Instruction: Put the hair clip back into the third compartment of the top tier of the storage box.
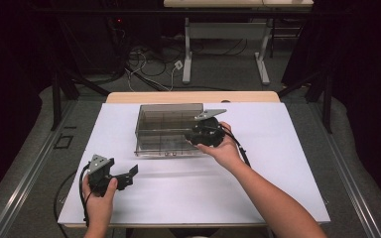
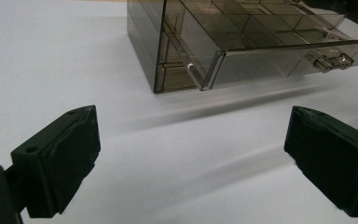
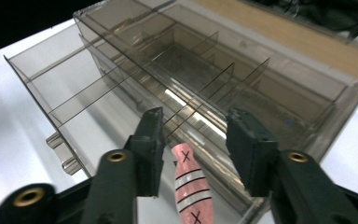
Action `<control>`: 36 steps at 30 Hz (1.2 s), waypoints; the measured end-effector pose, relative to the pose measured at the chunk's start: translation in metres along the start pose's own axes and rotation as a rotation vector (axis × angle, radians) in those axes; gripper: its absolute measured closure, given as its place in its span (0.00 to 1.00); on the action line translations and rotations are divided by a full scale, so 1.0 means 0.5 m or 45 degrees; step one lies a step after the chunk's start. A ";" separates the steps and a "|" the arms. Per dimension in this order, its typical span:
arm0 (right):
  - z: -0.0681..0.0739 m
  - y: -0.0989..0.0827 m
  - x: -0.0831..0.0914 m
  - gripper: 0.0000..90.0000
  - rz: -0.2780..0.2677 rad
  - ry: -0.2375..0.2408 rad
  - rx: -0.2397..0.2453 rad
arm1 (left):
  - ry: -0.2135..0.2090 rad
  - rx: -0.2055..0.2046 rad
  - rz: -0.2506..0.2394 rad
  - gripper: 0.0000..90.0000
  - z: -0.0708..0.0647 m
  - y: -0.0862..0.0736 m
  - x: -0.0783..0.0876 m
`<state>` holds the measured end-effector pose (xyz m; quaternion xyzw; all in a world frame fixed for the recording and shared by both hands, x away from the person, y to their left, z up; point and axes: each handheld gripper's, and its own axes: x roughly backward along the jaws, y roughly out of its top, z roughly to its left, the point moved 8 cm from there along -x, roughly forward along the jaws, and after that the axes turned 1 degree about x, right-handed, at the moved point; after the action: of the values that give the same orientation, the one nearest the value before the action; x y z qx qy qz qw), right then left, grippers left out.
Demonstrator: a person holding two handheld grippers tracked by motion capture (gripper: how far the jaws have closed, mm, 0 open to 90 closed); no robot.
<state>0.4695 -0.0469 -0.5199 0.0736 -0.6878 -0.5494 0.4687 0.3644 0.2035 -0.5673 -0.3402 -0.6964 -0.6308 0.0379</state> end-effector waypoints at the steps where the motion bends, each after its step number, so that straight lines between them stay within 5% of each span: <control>1: 0.000 0.001 0.004 0.59 -0.010 -0.003 -0.004 | 0.001 -0.001 -0.001 0.04 0.000 0.000 0.000; 10: -0.002 0.007 0.035 0.51 -0.045 -0.016 -0.038 | 0.000 -0.004 -0.006 0.04 0.000 0.003 0.003; 16: 0.001 0.014 0.053 0.50 -0.071 -0.020 -0.007 | 0.002 -0.011 -0.017 0.04 -0.002 0.006 0.005; 25: 0.019 0.024 0.068 0.32 -0.130 -0.012 0.021 | -0.009 0.006 -0.040 0.00 -0.004 0.016 0.007; 36: 0.024 0.009 0.083 0.17 -0.106 -0.023 0.031 | 0.024 0.016 -0.039 0.00 -0.011 0.026 -0.010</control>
<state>0.4399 -0.0622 -0.4924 0.1028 -0.6951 -0.5605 0.4383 0.3729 0.1962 -0.5575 -0.3234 -0.7052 -0.6299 0.0368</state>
